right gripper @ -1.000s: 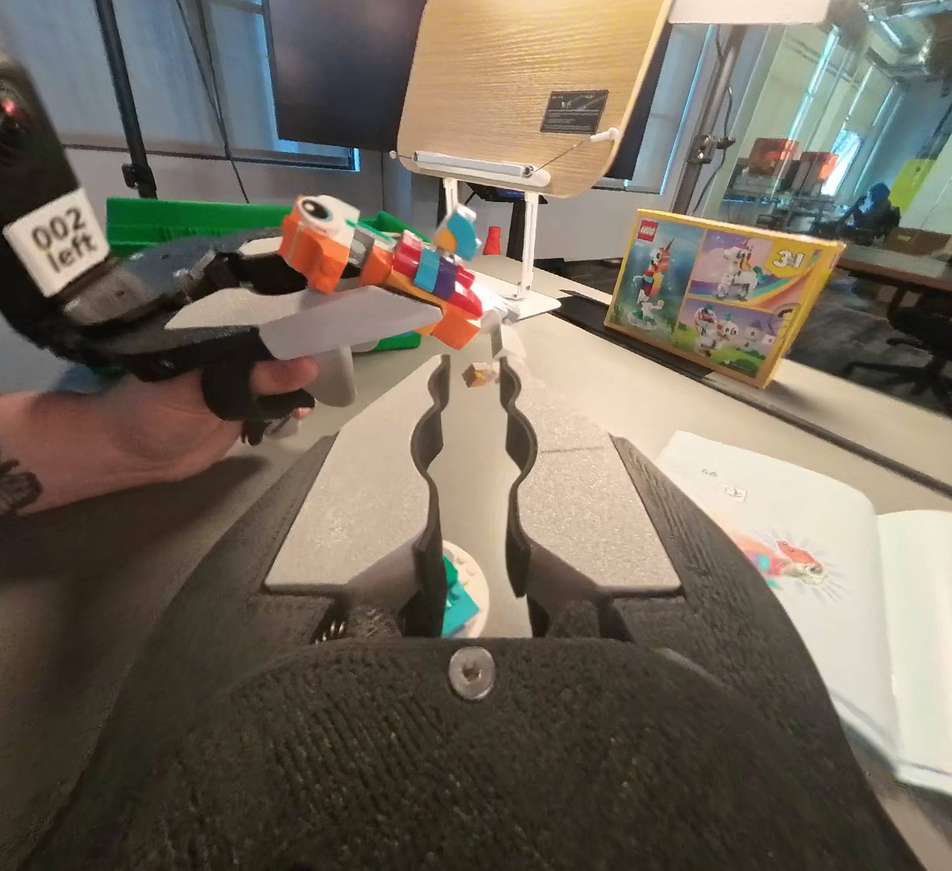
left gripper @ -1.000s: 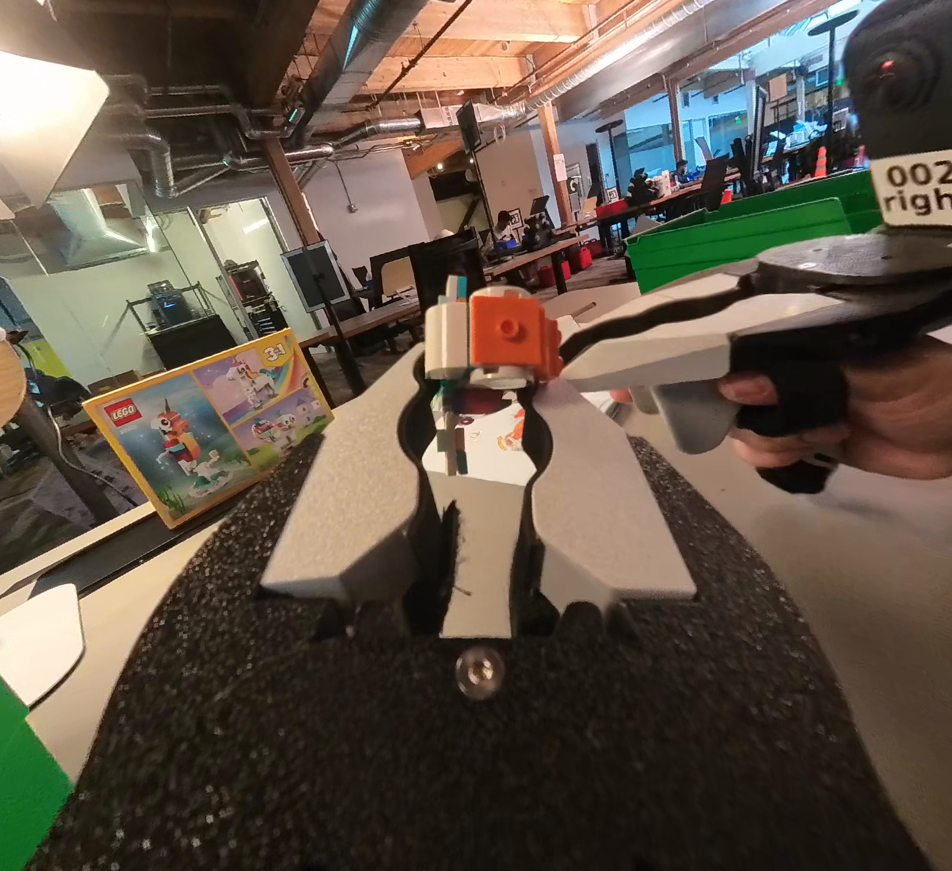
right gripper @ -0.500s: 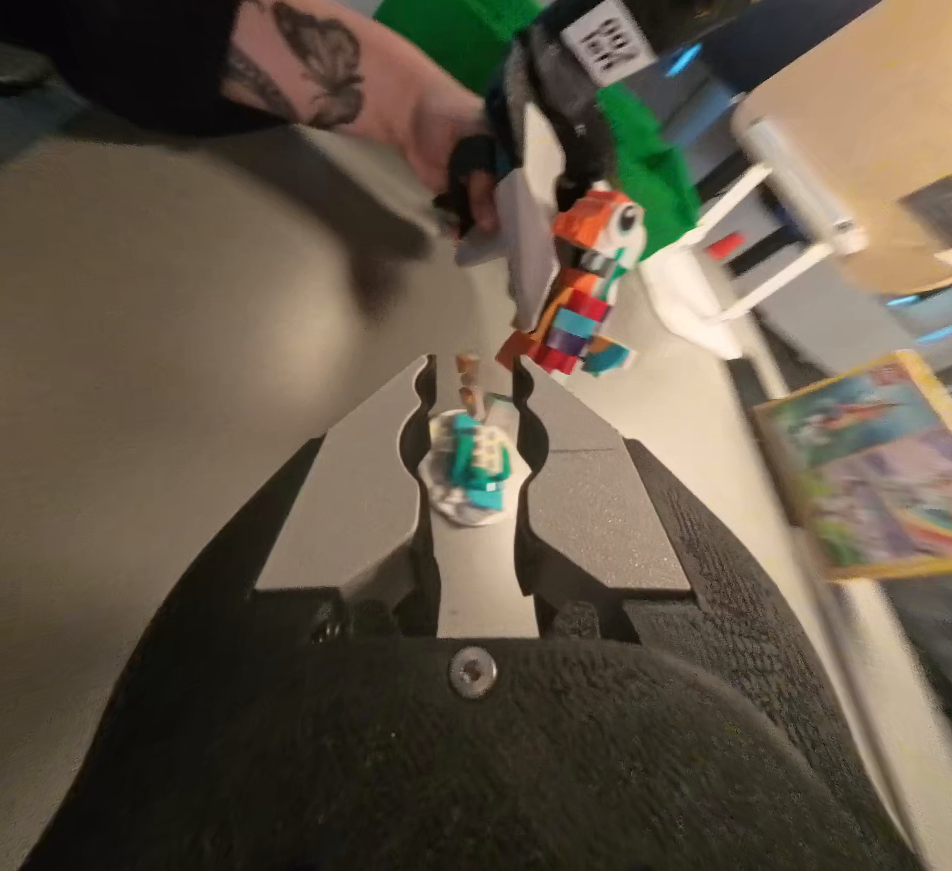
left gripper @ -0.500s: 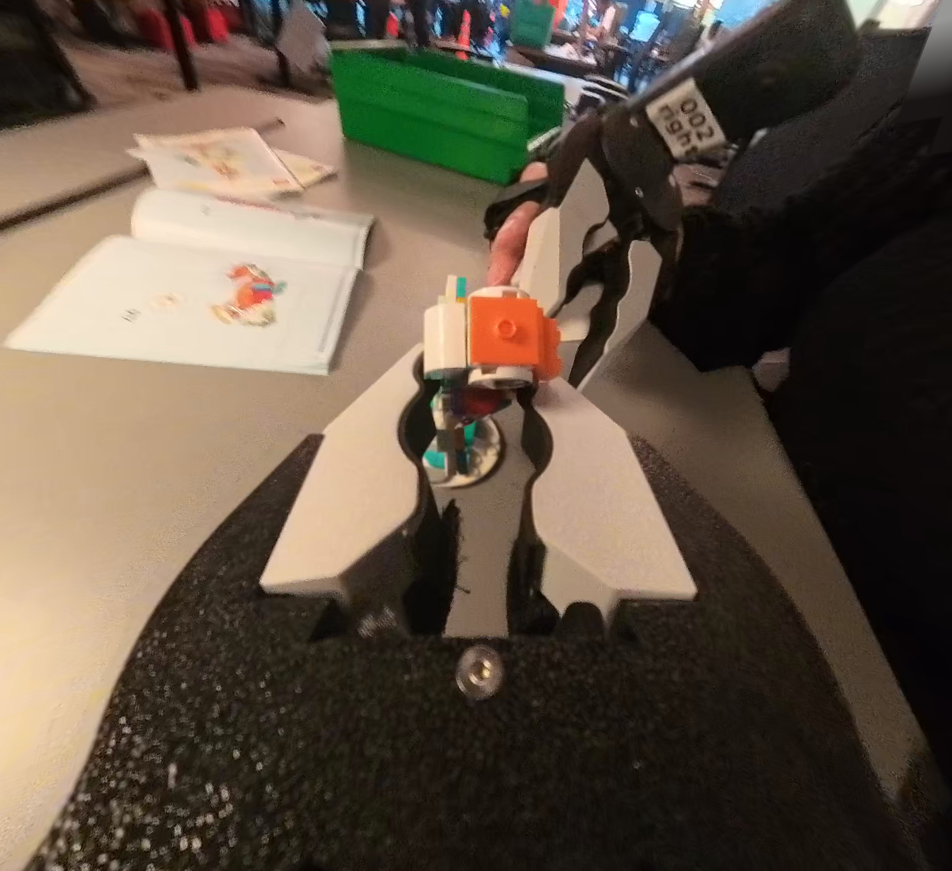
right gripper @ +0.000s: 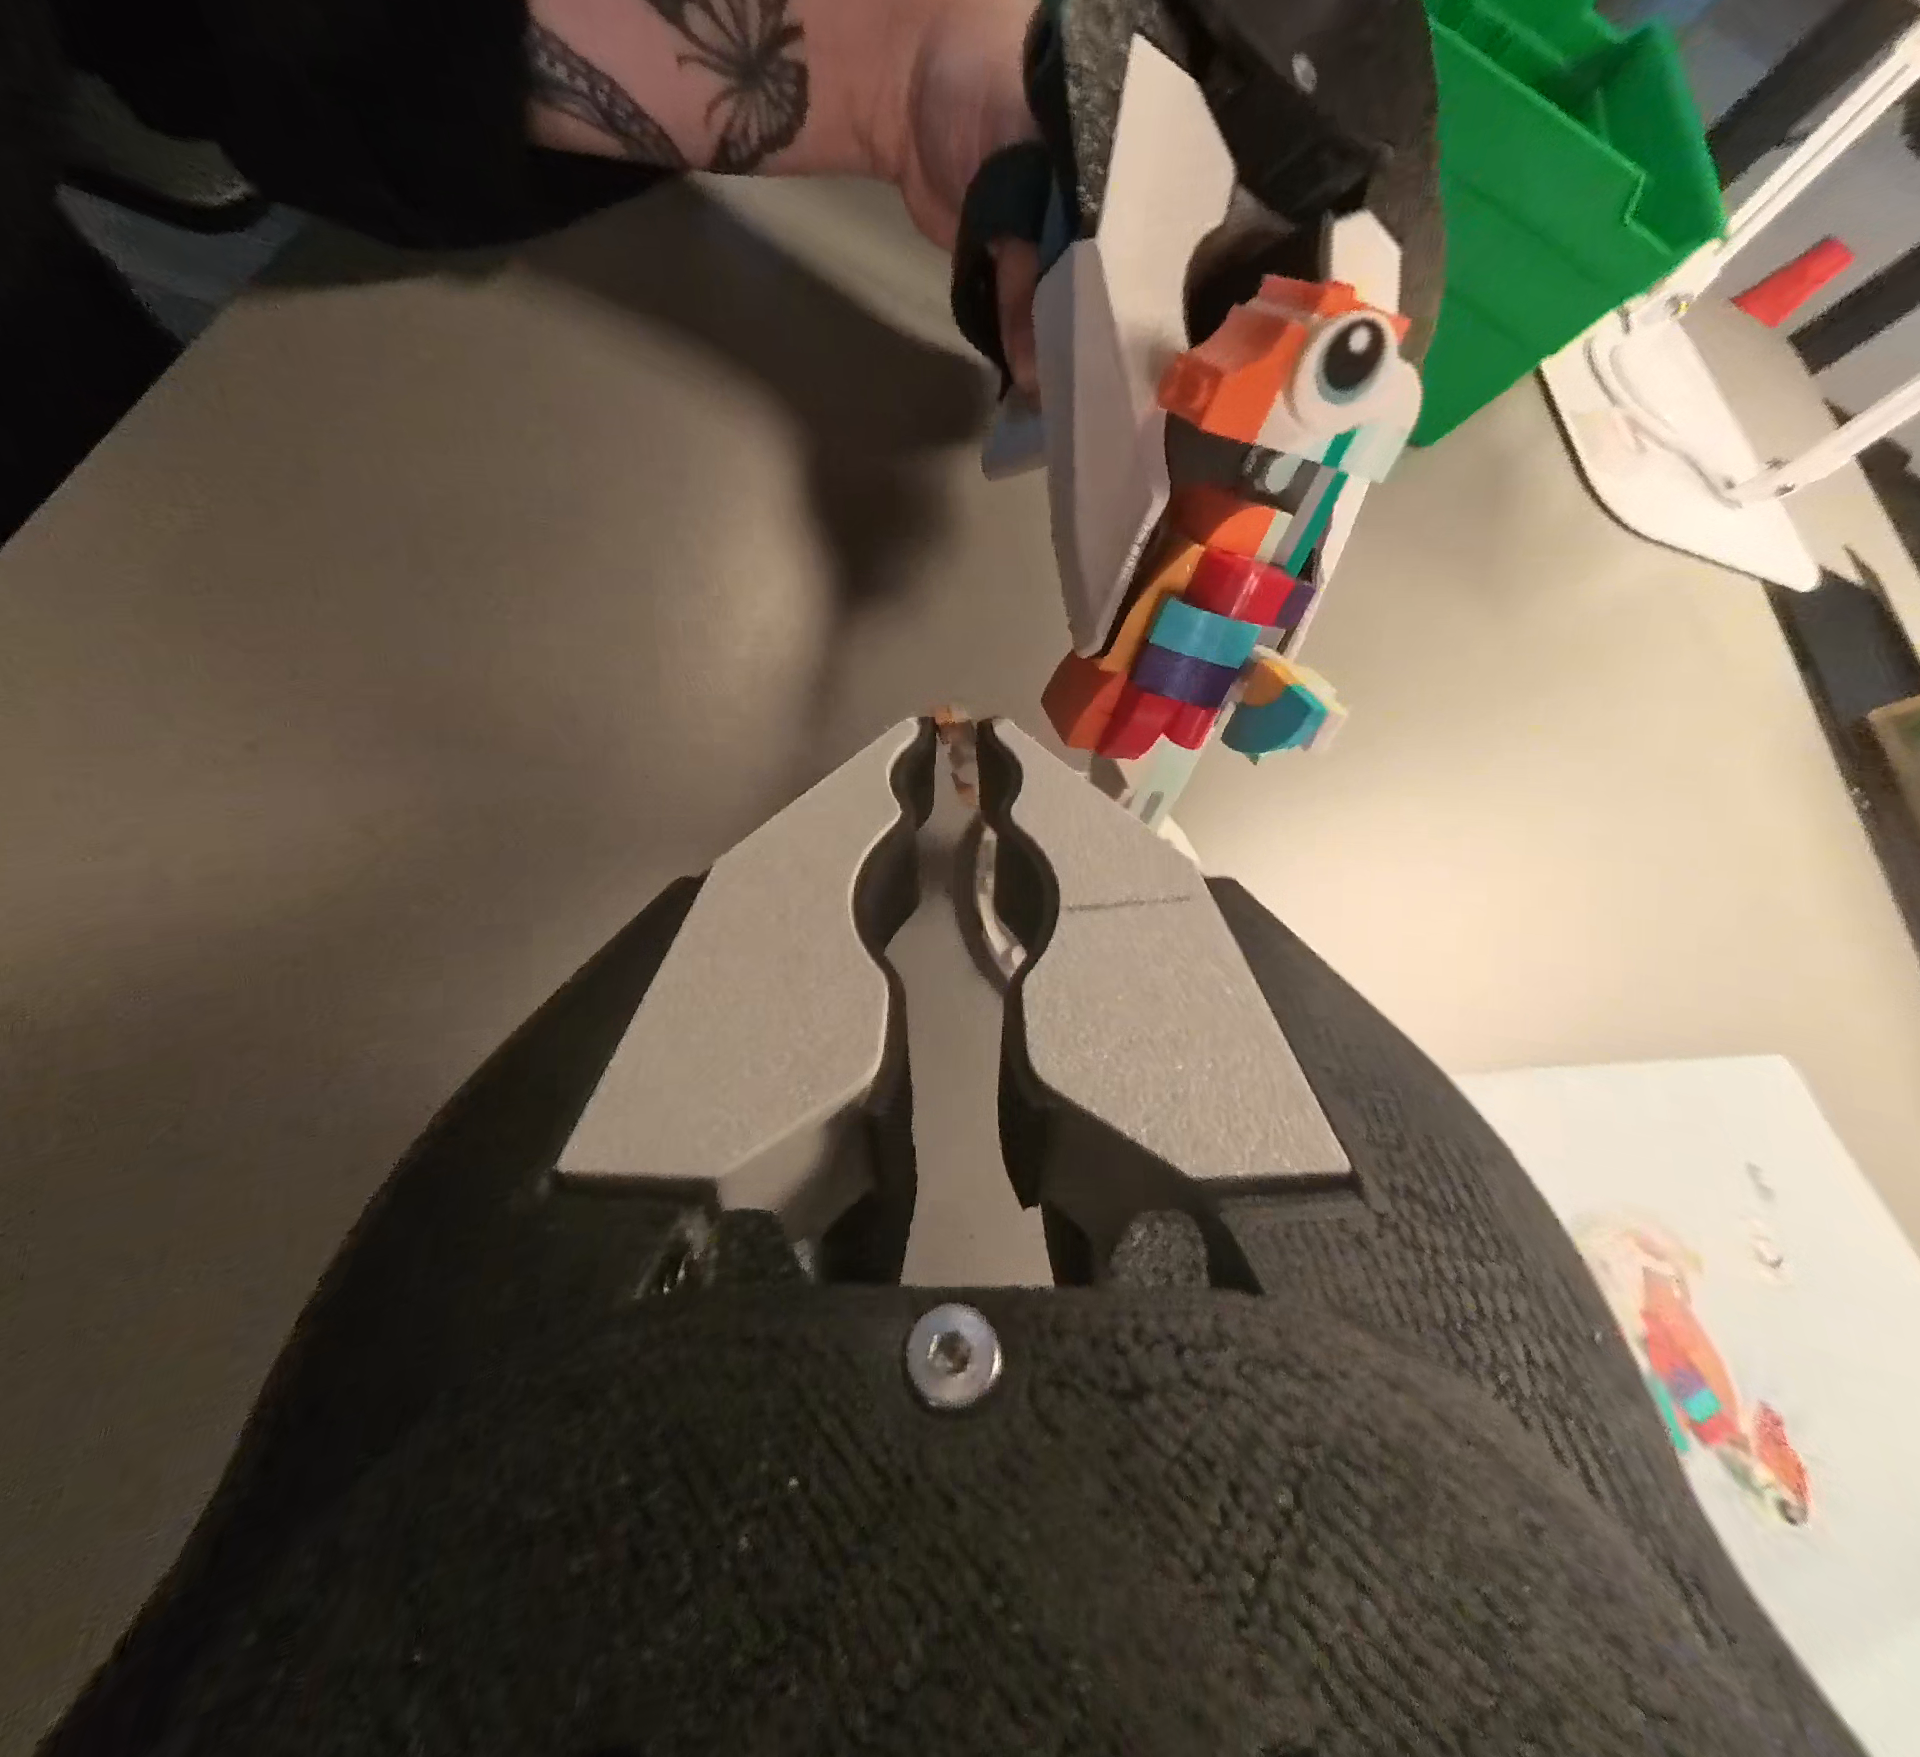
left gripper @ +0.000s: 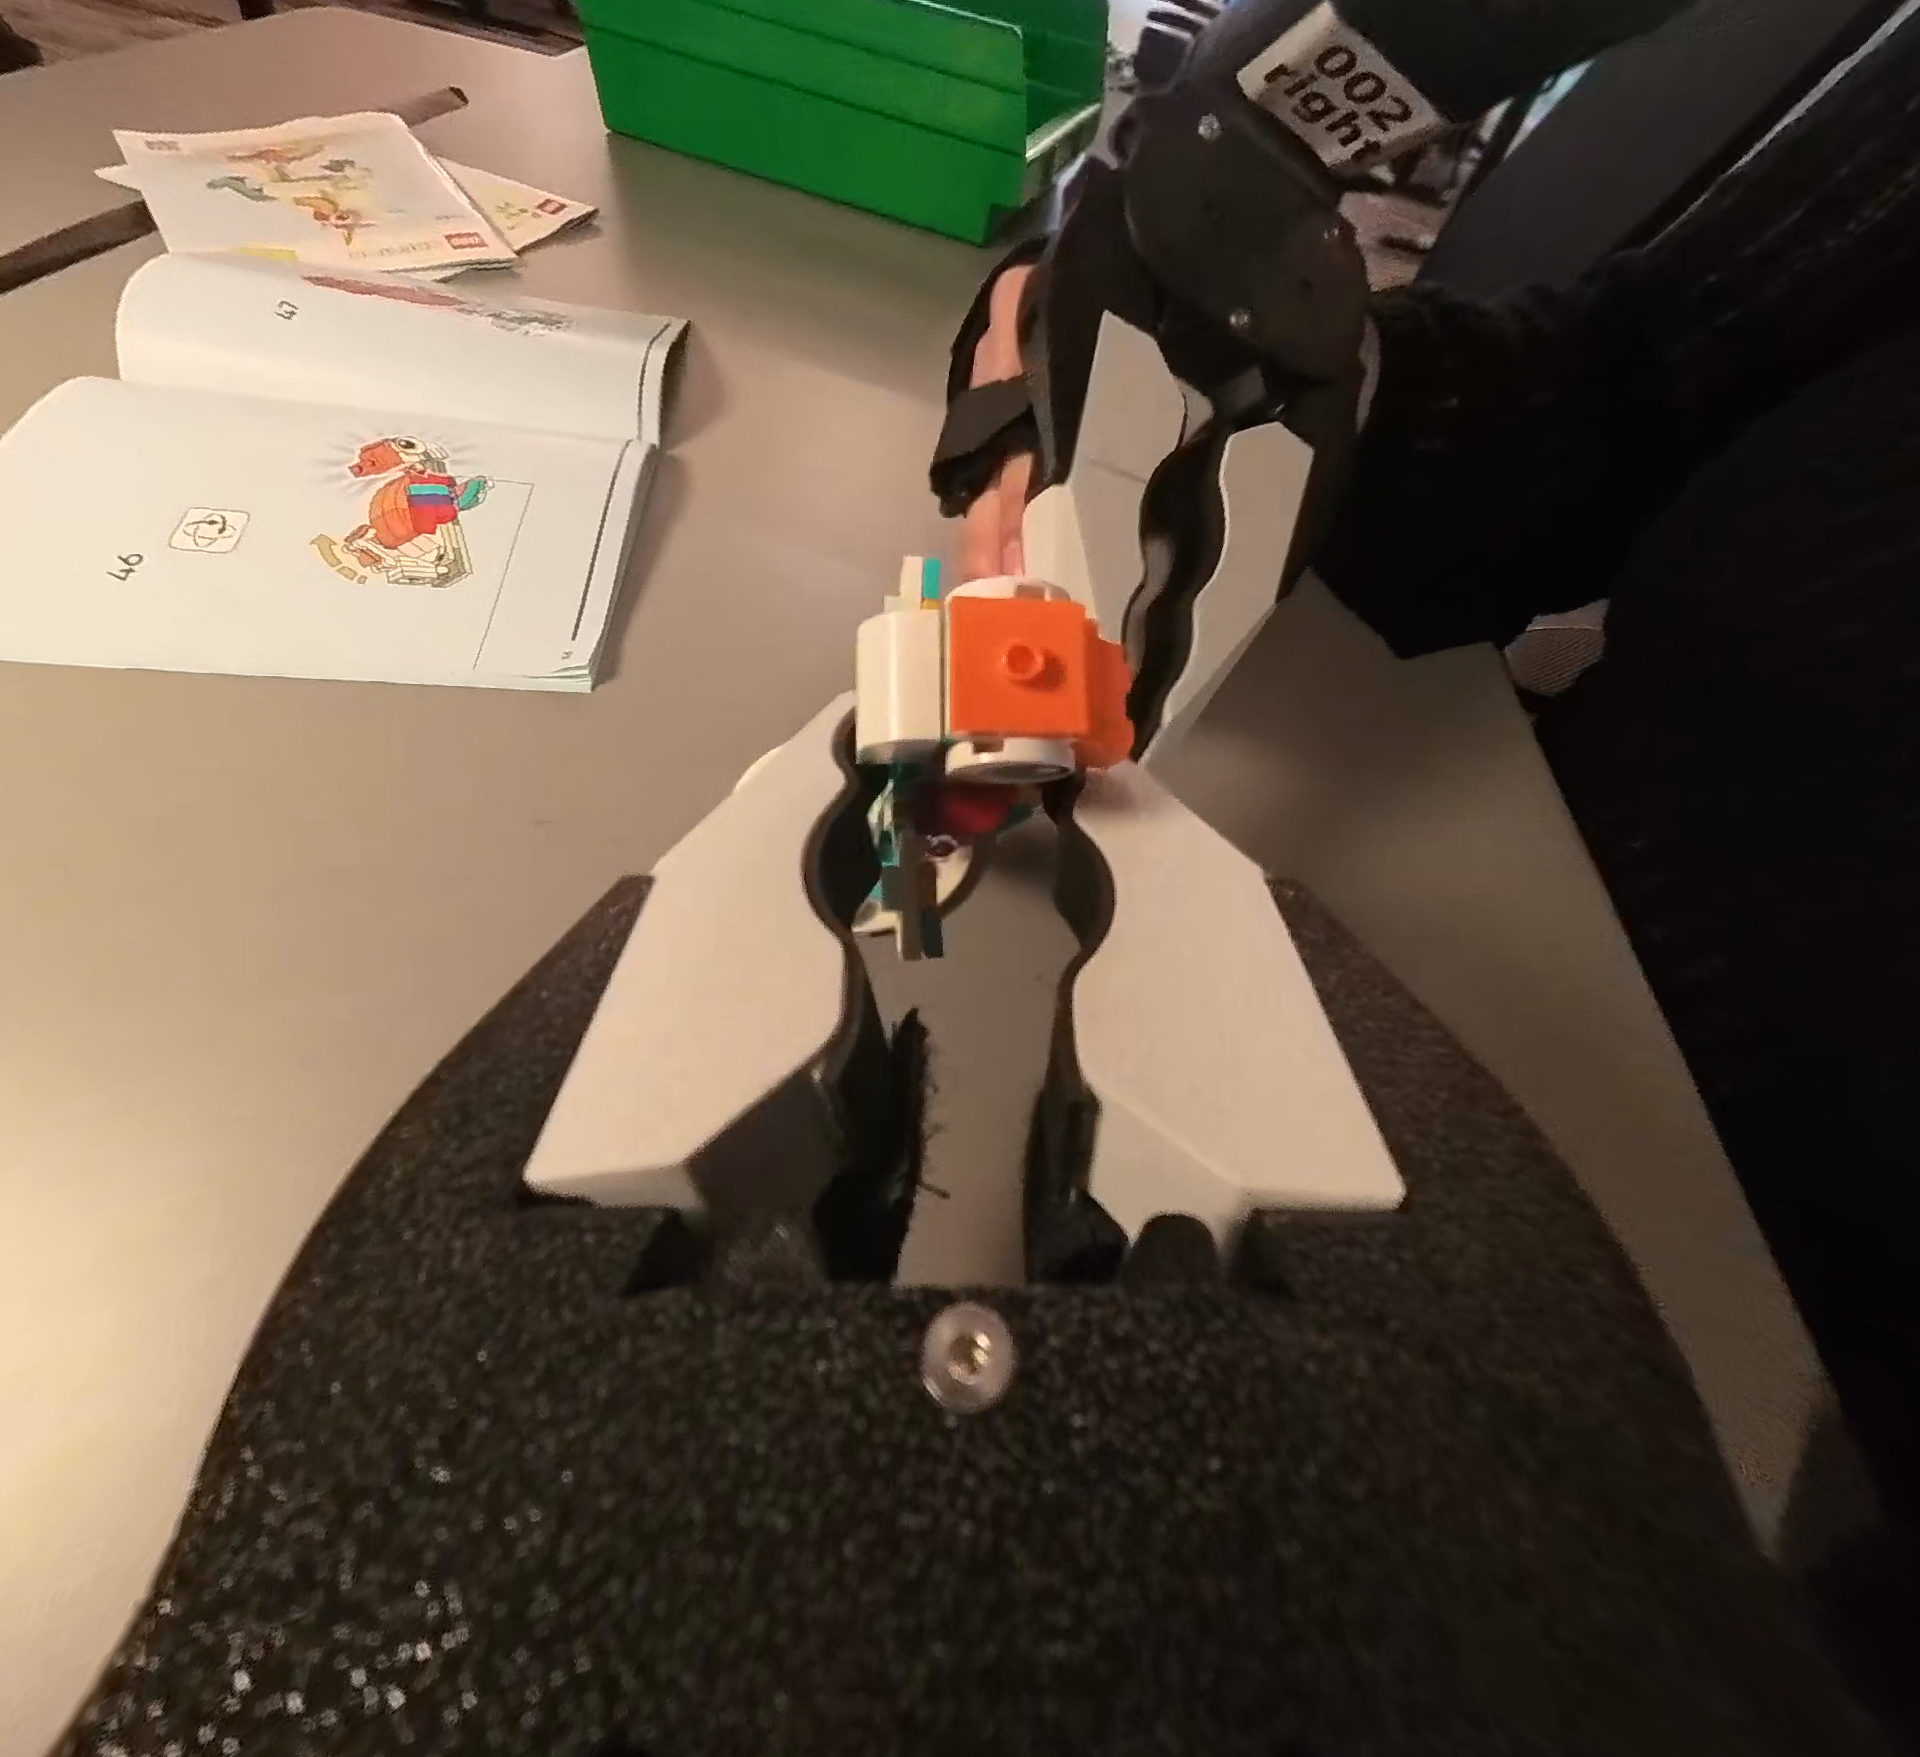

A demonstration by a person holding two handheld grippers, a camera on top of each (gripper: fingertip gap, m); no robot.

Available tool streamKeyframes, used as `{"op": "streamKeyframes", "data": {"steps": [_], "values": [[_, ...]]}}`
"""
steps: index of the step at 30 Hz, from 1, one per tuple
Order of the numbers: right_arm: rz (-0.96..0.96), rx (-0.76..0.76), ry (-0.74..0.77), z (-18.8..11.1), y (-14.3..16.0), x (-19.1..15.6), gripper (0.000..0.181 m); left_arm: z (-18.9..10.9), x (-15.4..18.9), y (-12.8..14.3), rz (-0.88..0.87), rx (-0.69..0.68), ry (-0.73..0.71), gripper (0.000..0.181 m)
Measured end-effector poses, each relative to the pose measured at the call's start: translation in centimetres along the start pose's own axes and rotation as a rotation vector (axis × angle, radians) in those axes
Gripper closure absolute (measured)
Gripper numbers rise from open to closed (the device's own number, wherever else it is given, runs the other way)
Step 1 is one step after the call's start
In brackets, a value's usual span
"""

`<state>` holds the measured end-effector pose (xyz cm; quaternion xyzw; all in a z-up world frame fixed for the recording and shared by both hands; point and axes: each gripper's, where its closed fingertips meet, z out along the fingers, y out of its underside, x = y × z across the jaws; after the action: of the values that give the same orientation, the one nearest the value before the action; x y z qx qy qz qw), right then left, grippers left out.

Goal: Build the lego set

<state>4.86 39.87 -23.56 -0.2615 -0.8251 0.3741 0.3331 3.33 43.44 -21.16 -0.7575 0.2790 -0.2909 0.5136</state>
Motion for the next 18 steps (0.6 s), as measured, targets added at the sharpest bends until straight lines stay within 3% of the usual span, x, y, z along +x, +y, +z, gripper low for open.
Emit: {"op": "streamKeyframes", "data": {"steps": [10, 15, 18], "values": [[0.316, 0.052, -0.026, -0.2, -0.1, 1.4, 0.176, -0.3, -0.2, -0.9, 0.106, 0.035, -0.071, 0.154], [0.343, 0.073, -0.024, -0.2, -0.2, 1.5, 0.176, -0.4, -0.3, -0.9, 0.081, 0.037, -0.071, 0.154], [0.289, 0.167, 0.002, -1.4, -1.3, 1.8, 0.158, -1.1, -0.9, -1.4, 0.004, 0.084, -0.064, 0.154]]}}
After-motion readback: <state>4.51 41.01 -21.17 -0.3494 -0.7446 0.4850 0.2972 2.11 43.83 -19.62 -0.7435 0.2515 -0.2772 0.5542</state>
